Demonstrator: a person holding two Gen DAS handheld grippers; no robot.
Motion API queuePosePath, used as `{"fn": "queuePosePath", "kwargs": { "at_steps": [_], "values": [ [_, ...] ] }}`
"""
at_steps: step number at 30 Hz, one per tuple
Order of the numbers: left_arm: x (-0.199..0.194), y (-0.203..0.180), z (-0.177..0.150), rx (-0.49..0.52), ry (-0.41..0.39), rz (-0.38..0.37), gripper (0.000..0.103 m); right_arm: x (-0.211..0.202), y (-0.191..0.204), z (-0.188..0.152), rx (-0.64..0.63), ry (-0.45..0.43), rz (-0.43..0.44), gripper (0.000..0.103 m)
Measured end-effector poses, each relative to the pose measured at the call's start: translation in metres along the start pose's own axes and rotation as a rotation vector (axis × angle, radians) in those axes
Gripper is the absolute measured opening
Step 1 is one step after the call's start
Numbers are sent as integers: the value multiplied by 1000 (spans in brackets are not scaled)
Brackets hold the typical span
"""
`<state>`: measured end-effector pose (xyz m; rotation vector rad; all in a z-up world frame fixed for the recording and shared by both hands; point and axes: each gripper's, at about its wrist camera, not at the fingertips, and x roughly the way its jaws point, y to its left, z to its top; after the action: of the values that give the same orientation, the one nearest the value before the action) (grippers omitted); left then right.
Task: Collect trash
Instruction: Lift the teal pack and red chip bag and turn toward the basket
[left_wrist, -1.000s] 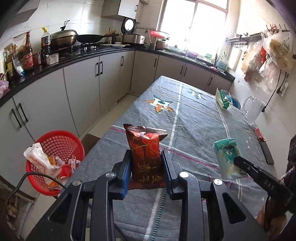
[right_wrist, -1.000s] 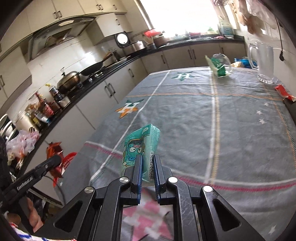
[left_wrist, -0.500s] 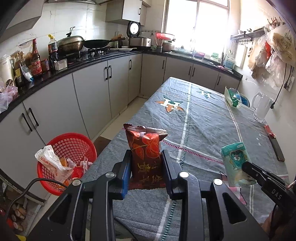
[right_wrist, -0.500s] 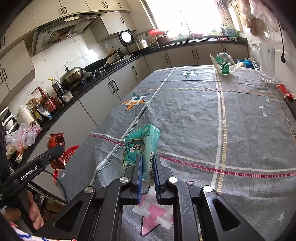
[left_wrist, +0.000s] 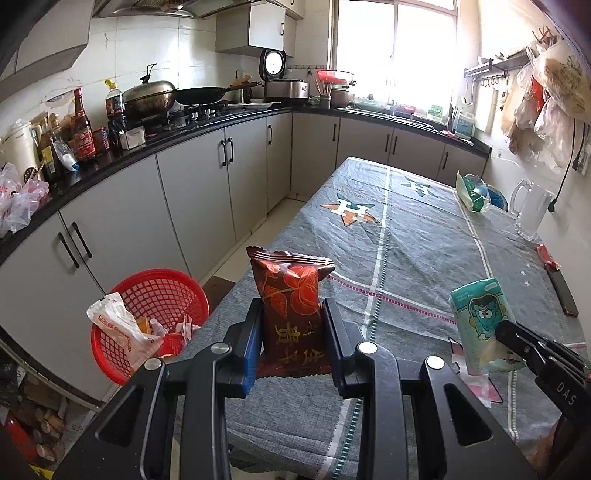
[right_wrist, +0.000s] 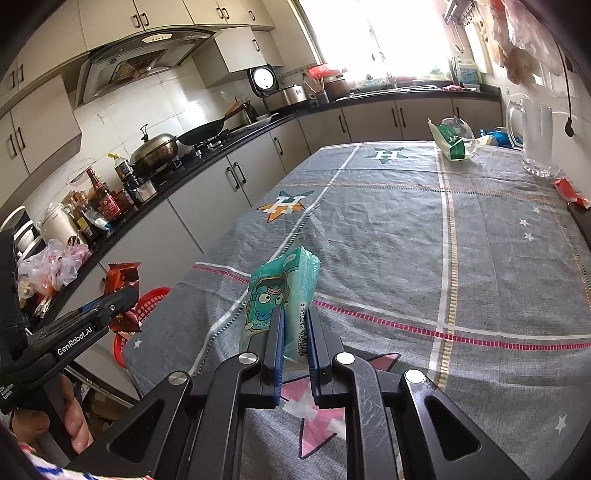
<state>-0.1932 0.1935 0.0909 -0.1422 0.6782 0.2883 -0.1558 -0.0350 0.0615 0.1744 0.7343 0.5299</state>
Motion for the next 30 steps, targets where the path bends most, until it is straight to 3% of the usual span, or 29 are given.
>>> {"fn": "queuePosePath", "kwargs": {
  "at_steps": [30],
  "values": [
    [-24,14,-4,5,-97,82,30,-5,34,-6,-82,-7,28,12]
  ]
}}
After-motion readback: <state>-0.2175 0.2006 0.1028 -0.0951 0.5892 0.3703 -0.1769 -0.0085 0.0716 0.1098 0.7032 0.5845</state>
